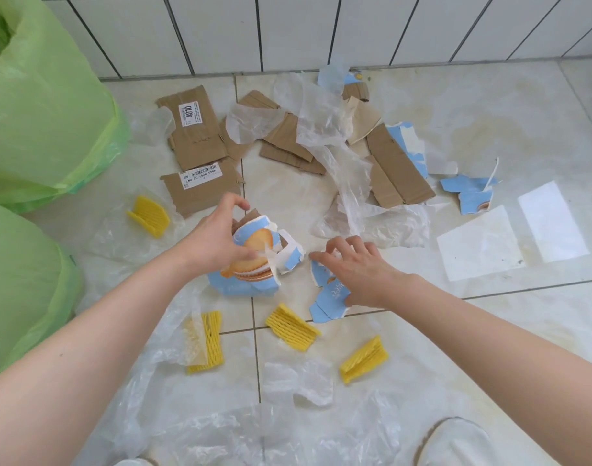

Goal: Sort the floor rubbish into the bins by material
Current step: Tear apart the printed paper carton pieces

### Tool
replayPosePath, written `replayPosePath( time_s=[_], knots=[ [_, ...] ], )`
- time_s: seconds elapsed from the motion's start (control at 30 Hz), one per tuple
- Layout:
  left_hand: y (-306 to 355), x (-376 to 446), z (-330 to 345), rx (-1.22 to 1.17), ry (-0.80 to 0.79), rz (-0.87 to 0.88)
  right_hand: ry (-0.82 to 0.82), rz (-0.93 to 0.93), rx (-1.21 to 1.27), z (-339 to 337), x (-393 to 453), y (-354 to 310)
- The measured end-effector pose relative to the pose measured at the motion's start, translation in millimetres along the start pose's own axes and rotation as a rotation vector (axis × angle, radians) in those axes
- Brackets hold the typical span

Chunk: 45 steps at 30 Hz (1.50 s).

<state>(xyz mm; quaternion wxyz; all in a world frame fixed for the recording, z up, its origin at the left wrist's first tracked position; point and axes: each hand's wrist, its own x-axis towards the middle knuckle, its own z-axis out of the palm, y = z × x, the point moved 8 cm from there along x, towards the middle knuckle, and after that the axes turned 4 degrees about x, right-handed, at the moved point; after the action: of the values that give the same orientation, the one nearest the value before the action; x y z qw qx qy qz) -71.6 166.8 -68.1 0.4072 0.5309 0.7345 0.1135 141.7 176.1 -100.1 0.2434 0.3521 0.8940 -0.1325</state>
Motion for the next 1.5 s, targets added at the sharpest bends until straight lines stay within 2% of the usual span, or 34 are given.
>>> replayPosePath(
  time_s=[0.17, 0.3, 0.43, 0.53, 0.67, 0.83, 1.03, 1.1, 1.3, 1.4, 1.5],
  knots=[
    [12.9, 5.2, 18.2, 0.063, -0.128, 0.046, -0.049, 0.064, -0.096, -4.2, 14.8, -1.6],
    [21.1, 10.8, 18.2, -0.068, -0.085, 0.032, -0.057, 0.066, -0.176, -6.7, 21.5, -2.0],
    [19.5, 14.1, 25.1, 0.081, -0.168, 0.035, -0.003, 0.021, -0.148, -6.5, 18.2, -0.8],
    [15.9, 18.9, 29.1, 0.314, -0.188, 0.092, 0.007, 0.035, 0.068, -0.1, 5.9, 10.5],
    [22.7, 23.7, 48.0, 0.525, -0.252, 0.250, 0.028, 0.143, 0.519, -0.3, -21.7, 45.2],
    [37.6, 24.1, 65.8, 0.636, -0.244, 0.369, 0.233, 0.236, 0.927, -32.1, -55.4, 90.2],
    [46.0, 25.8, 81.7, 0.779, -0.228, 0.421, 0.516, 0.379, 1.236, -58.7, -50.5, 151.4],
    [48.4, 27.7, 82.5, 0.793, -0.223, 0.412, 0.589, 0.461, 1.218, -56.9, -46.0, 172.0],
    [37.1, 41.2, 80.3, 0.742, -0.216, 0.288, 0.657, 0.760, 0.984, -46.8, -39.0, 240.9],
    [36.4, 46.3, 74.0, 0.605, -0.198, 0.209, 0.524, 0.957, 0.771, -33.6, -43.9, 264.2],
    [37.4, 50.4, 61.7, 0.358, -0.107, 0.141, 0.412, 1.034, 0.809, -10.9, -48.5, 272.6]
  ],
)
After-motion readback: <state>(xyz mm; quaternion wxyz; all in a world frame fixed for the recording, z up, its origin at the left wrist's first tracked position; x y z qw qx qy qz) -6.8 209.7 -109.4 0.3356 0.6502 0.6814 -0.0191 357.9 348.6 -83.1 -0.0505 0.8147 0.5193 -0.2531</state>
